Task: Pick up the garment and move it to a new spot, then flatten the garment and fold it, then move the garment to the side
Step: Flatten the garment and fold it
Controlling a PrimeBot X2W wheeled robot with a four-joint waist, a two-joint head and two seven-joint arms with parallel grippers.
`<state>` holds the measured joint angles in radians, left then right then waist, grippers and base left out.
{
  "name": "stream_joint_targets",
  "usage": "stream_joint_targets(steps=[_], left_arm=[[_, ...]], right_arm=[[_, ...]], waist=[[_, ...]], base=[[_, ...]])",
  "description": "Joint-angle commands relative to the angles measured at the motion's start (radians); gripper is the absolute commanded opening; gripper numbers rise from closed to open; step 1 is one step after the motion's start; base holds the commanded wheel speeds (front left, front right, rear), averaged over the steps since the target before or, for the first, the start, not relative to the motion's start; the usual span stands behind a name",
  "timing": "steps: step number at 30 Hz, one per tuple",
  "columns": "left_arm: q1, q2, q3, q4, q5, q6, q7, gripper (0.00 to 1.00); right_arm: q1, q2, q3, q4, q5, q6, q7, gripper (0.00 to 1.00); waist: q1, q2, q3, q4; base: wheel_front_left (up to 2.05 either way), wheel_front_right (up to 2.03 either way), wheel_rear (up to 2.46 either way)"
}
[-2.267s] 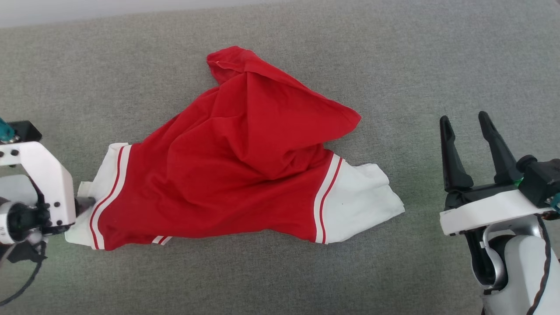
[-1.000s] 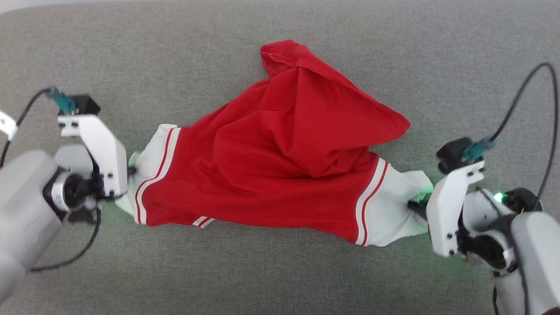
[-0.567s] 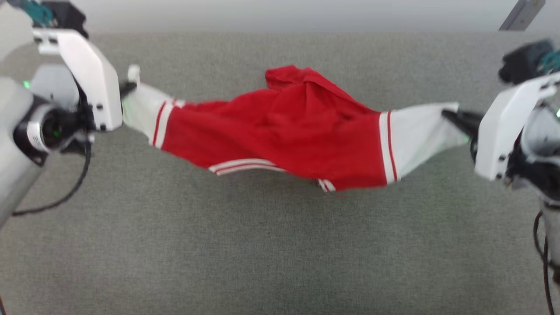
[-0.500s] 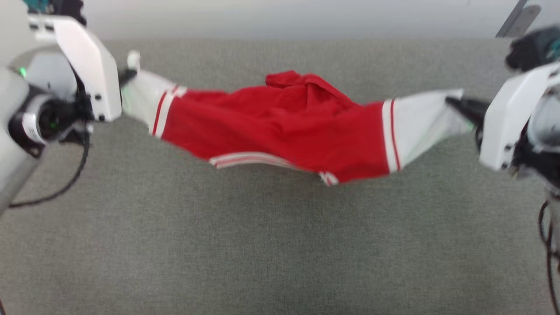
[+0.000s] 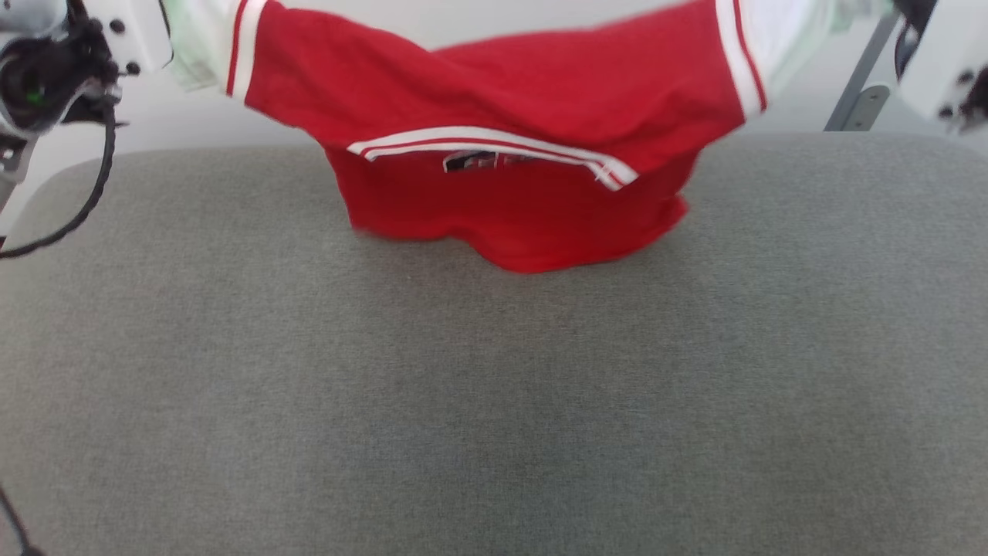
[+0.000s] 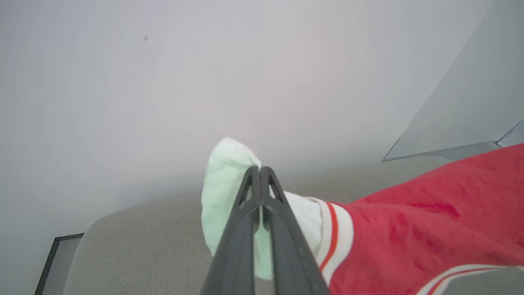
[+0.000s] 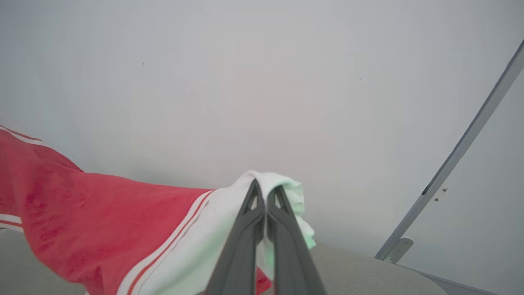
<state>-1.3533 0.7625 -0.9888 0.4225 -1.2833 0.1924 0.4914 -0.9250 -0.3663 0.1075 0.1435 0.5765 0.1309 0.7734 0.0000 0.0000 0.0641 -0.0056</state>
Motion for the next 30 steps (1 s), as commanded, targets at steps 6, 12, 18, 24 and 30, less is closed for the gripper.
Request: stream_joint_targets(steps=[6, 12, 18, 24, 30], left_arm=[[-0.063, -0.050, 0.010, 0.082, 0.032, -0.035, -0.046, 0.00], [-0.125, -0.102, 0.018, 0.175, 0.076, -0.066, -0.123, 0.00], [-0.227, -0.156, 0.036, 0.287, 0.146, -0.087, -0.269, 0.00], [-0.372, -0.218, 0.055, 0.410, 0.225, -0.105, -0.461, 0.00], [-0.478, -0.259, 0.073, 0.490, 0.307, -0.122, -0.712, 0.00]], right_arm=[[-0.136, 0.020, 0.052, 0.151, -0.023, 0.000, -0.126, 0.00], [-0.255, 0.039, 0.075, 0.314, -0.080, 0.000, -0.270, 0.00], [-0.408, 0.061, 0.106, 0.483, -0.171, 0.000, -0.481, 0.00], [-0.577, 0.076, 0.104, 0.632, -0.282, 0.000, -0.748, 0.00], [-0.691, 0.085, 0.066, 0.744, -0.468, 0.000, -0.997, 0.00]], waist=[[0.0000, 0.0000, -0.008, -0.015], [0.0000, 0.0000, 0.048, -0.016], [0.0000, 0.0000, 0.158, -0.010], [0.0000, 0.0000, 0.286, -0.004], [0.0000, 0.0000, 0.379, 0.006]], base=[[0.00, 0.00, 0.00], [0.00, 0.00, 0.00], [0.00, 0.00, 0.00], [0.00, 0.00, 0.00], [0.00, 0.00, 0.00]])
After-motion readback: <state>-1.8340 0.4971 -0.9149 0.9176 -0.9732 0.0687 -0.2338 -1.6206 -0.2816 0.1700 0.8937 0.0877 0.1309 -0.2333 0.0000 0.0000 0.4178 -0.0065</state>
